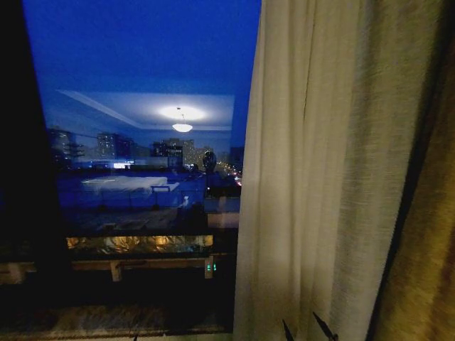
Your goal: Open the curtains by pulling them apart, changing their state from closed to fully open.
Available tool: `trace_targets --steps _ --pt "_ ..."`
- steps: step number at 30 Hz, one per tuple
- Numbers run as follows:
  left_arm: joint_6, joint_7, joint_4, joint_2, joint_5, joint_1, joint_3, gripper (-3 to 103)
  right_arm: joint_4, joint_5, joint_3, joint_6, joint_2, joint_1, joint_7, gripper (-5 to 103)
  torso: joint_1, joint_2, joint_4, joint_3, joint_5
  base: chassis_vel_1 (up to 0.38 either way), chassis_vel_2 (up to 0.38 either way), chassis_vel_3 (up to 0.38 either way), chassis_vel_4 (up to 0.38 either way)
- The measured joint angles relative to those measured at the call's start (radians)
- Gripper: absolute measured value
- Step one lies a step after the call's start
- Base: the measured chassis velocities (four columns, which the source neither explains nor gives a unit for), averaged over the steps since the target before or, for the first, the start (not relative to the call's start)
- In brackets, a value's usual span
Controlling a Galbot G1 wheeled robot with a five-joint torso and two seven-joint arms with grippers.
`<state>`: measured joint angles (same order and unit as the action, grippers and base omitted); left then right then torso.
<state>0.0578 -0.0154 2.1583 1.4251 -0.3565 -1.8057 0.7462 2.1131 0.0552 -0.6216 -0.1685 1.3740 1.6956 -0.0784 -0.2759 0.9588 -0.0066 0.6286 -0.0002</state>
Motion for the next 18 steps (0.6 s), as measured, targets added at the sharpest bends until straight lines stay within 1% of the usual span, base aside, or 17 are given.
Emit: trace_targets --steps 2,3,6,7,9,10,13,18 --pt "0.002 0.0 -0.003 0.001 0.0 0.0 0.0 100 0.019 0.001 0.021 0.053 0.0 0.0 0.008 100 0.0 0.0 -0.0001 0.0 -0.0001 0.0 0.0 0.0 0.0" --pt "0.002 0.0 -0.003 0.001 0.0 0.0 0.0 100 0.019 0.001 0.021 0.053 0.0 0.0 0.008 100 0.0 0.0 -0.0001 0.0 -0.0001 0.0 0.0 0.0 0.0" --pt "0.006 0.0 -0.006 0.004 0.001 -0.005 0.0 100 0.022 0.006 0.05 0.119 0.0 -0.041 0.046 100 0.0 0.0 -0.0002 0.0 0.0 0.0 0.0 0.0 0.0" --pt "0.006 0.0 -0.006 0.004 0.001 -0.005 0.0 100 0.022 0.006 0.05 0.119 0.0 -0.041 0.046 100 0.0 0.0 -0.0002 0.0 0.0 0.0 0.0 0.0 0.0" --pt "0.014 0.0 -0.01 0.007 0.003 -0.012 0.004 100 0.019 0.02 0.08 0.183 0.0 -0.099 0.082 100 0.0 0.0 0.0001 0.0 0.0 0.0 0.0 0.0 0.0" --pt "0.014 0.0 -0.01 0.007 0.003 -0.012 0.004 100 0.019 0.02 0.08 0.183 0.0 -0.099 0.082 100 0.0 0.0 0.0001 0.0 0.0 0.0 0.0 0.0 0.0" --pt "0.023 -0.001 -0.017 0.013 0.013 -0.024 0.008 100 0.0 0.05 0.116 0.241 0.0 -0.172 0.128 100 0.0 0.0 0.0002 0.0 -0.0001 0.0 0.0 0.0 0.0" --pt "0.027 -0.001 -0.025 0.022 0.028 -0.032 0.009 100 -0.034 0.064 0.14 0.253 0.0 -0.215 0.139 100 0.0 0.0 0.0001 0.0 0.0 0.0 0.0 0.0 0.0"
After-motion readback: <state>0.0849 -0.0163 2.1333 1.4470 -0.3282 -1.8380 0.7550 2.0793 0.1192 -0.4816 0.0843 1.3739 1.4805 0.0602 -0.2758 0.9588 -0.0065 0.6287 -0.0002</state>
